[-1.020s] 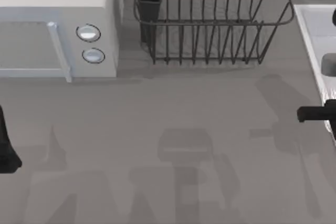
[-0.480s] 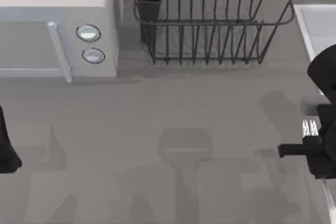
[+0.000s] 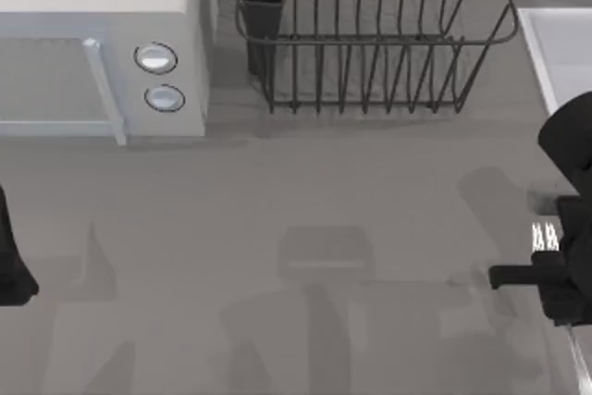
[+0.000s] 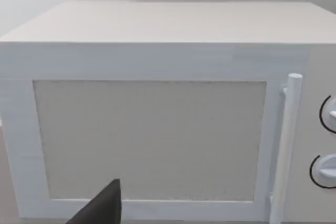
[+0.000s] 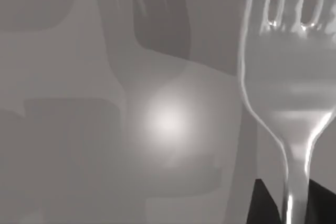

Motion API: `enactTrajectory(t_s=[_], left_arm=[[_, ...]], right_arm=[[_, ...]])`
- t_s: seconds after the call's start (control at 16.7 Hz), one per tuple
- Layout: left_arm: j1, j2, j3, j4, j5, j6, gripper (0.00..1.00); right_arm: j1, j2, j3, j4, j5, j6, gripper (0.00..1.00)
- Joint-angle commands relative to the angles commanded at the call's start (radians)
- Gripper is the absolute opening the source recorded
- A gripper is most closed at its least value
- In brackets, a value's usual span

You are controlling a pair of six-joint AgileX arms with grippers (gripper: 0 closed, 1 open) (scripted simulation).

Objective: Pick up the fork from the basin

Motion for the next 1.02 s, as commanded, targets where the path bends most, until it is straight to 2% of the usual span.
enactTrajectory(t_s=[0.66, 1.02], left_arm=[[0.000, 0.000, 0.000, 0.000, 0.000, 0.000, 1.00], [0.000, 0.000, 0.000, 0.000, 0.000, 0.000, 1.00]], right_arm=[[0.000, 0.000, 0.000, 0.000, 0.000, 0.000, 0.98], [0.000, 0.000, 0.000, 0.000, 0.000, 0.000, 1.00]])
